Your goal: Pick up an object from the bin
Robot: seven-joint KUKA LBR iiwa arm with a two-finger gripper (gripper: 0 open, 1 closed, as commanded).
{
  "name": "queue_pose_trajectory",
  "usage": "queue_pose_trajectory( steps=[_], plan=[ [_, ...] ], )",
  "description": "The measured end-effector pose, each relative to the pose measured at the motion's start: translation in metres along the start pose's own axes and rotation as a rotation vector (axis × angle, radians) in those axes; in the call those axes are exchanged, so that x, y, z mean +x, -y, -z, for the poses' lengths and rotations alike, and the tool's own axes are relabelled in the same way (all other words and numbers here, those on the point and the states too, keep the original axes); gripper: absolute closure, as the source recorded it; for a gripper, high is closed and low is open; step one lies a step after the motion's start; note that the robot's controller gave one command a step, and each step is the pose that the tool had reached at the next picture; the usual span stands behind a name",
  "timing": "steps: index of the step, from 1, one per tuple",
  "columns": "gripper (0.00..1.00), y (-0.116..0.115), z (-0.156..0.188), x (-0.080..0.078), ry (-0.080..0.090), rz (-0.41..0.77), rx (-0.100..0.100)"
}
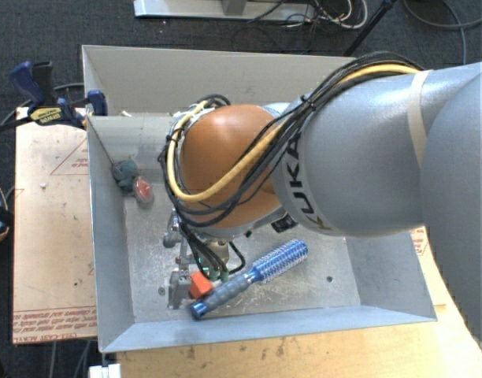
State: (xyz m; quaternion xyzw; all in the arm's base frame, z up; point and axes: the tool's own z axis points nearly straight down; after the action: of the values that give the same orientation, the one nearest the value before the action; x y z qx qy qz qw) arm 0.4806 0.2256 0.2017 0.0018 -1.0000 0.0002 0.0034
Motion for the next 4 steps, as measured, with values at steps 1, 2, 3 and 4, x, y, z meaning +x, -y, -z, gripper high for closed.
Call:
queue_pose_trajectory(
  steps=[1,2,3,4],
  plan=[
    [0.00,0.081,-0.017,-0.004,0.004,-0.004,0.003],
    [0.00,0.164,-0.117,-0.008,0.018,0.310,0.000],
    [1.00,0.162,-0.117,-0.005,0.007,0.313,-0.001],
    [1.00,0.161,0.027,-0.022,0.017,0.453,0.001]
  ],
)
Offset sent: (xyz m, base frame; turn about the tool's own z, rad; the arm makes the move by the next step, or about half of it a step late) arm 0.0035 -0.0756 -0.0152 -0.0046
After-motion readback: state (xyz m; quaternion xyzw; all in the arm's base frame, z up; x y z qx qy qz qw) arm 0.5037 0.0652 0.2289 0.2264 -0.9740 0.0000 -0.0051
